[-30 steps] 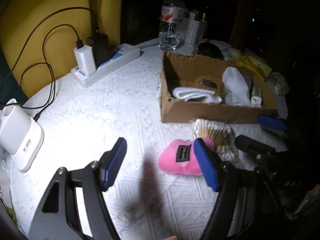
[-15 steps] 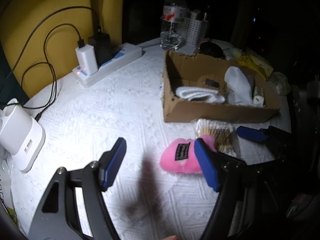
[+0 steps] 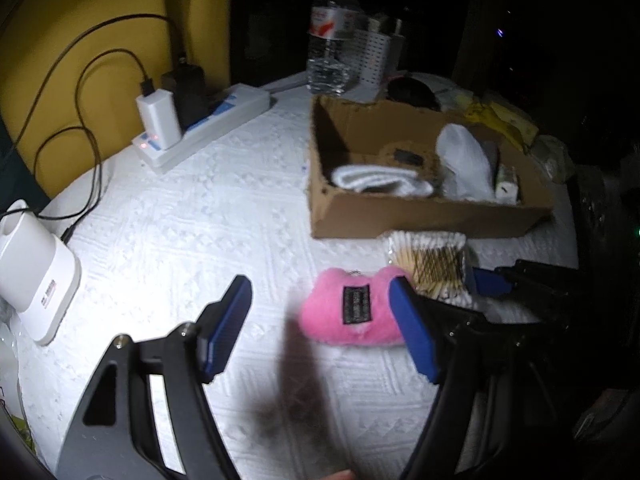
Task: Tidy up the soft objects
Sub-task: 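Grasp the pink plush with the left gripper while the right gripper lifts the swab bag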
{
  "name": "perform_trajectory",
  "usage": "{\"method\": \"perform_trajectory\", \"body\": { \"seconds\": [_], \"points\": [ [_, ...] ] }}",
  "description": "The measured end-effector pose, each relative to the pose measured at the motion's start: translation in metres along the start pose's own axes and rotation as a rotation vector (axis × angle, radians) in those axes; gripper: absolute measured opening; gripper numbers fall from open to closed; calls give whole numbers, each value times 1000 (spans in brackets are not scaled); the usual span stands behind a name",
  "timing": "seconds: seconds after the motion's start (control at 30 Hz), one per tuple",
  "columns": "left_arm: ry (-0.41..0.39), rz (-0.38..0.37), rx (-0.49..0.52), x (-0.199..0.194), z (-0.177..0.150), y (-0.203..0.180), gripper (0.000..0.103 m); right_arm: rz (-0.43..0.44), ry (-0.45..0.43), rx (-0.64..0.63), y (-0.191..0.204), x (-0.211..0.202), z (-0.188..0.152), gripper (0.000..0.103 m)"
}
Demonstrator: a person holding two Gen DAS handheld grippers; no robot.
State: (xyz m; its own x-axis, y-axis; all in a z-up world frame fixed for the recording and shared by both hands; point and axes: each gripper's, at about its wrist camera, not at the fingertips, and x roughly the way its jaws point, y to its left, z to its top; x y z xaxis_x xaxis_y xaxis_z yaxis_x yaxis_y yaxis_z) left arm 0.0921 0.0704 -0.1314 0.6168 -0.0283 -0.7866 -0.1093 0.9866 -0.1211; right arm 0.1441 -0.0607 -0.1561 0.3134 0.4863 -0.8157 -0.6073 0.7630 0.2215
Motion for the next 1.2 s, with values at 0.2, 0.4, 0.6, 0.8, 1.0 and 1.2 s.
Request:
{"method": "perform_trajectory", "body": {
  "seconds": [0.2, 0.4, 0.6, 0.8, 1.0, 1.2],
  "points": [
    [27, -42, 23, 5, -5, -16, 75, -36, -10, 14, -11, -16, -13, 52],
    [66, -30, 81, 17, -10, -35, 77, -65, -34, 47, -28, -35, -24, 52],
    [85, 29, 95, 30, -12, -34, 77, -77, -57, 84, -44, -49, -31, 52],
    [103, 54, 132, 42, -13, -40, 77, -72, -71, 92, -50, -58, -32, 52],
    [97, 50, 160, 42, -17, -45, 70, -67, -83, 81, -49, -68, -37, 52],
    [74, 28, 169, 28, -16, -52, 68, -66, -98, 89, -51, -77, -39, 53]
  ]
}}
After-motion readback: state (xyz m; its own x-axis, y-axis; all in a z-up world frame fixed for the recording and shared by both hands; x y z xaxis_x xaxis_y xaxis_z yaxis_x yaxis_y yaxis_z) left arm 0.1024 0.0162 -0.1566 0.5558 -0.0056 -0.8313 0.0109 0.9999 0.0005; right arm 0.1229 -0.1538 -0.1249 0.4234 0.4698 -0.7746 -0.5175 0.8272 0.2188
